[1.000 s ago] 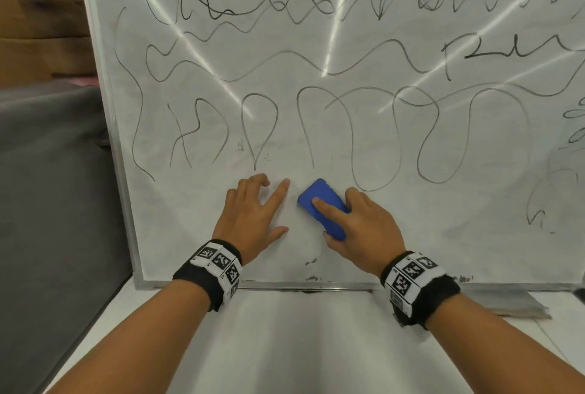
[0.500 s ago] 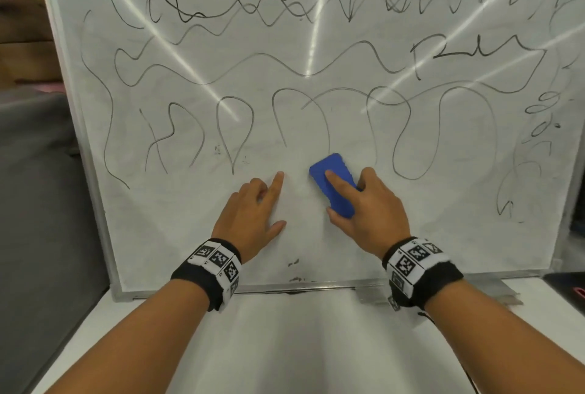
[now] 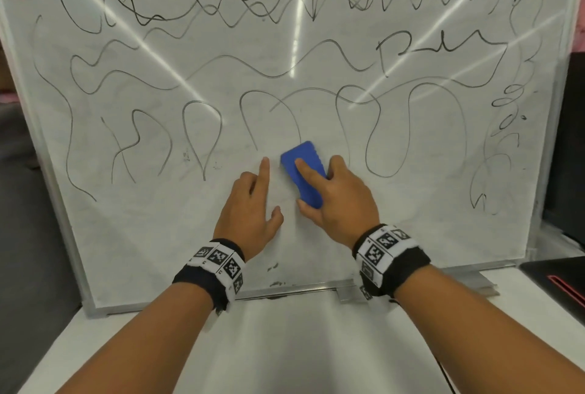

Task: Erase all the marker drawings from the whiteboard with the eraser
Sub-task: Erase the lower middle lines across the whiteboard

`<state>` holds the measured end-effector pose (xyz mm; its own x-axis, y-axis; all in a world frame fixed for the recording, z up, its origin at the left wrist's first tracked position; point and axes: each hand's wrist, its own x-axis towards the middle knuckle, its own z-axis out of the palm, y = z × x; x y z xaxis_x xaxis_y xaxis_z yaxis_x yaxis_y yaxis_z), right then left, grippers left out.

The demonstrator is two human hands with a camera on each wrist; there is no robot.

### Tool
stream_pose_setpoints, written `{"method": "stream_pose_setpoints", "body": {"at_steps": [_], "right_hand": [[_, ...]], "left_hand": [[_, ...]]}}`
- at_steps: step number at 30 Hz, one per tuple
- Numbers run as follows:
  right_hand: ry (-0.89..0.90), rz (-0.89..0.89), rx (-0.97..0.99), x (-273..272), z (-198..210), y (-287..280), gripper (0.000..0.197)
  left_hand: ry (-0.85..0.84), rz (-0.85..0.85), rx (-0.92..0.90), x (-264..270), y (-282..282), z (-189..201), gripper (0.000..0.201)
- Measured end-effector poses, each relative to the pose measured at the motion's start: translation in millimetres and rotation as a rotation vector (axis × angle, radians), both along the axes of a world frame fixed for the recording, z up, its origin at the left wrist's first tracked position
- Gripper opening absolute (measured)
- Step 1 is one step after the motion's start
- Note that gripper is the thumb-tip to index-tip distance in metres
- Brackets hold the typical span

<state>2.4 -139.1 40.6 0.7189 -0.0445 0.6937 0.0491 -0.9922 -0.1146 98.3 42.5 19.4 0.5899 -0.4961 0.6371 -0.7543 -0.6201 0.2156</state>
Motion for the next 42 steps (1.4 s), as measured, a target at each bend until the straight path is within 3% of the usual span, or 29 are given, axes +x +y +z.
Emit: {"method": "stream_pose_setpoints", "body": {"at_steps": [4, 9, 15, 18, 22, 27, 33, 37, 42], "right_hand": [[0.076, 0.047, -0.067, 2, -21, 17, 0.073], [-0.049, -0.002, 0.019, 9, -1, 11, 0.071], [0.093, 0.019, -0.045, -21, -44, -12, 0.073], [0.013, -0.055, 0.029, -35, -43, -42, 0.071], [-0.039, -0.082, 0.041, -33, -27, -48, 0.071], [0.092, -0.042, -0.028, -44, -61, -48, 0.073], [-0.012, -0.093, 0.009, -38, -39, -54, 0.070], [0.080, -0.042, -0.017, -35, -51, -40, 0.072], [-0.018, -0.111, 0.107, -46, -39, -68, 0.070]], "left_hand": [[0.080, -0.026, -0.094, -2, 4, 1, 0.085], [-0.014, 0.068, 0.035, 0, 6, 6, 0.082], [-0.209, 0.181, 0.232, -6, -1, 9, 0.103], [-0.279, 0.210, 0.286, -6, -7, 10, 0.111], [-0.279, 0.251, 0.312, -10, -16, 10, 0.120], [-0.273, 0.278, 0.324, -13, -19, 8, 0.123], [-0.256, 0.295, 0.326, -15, -22, 6, 0.124], [-0.252, 0.293, 0.322, -15, -22, 6, 0.125], [-0.242, 0.289, 0.308, -16, -25, 6, 0.126]]}}
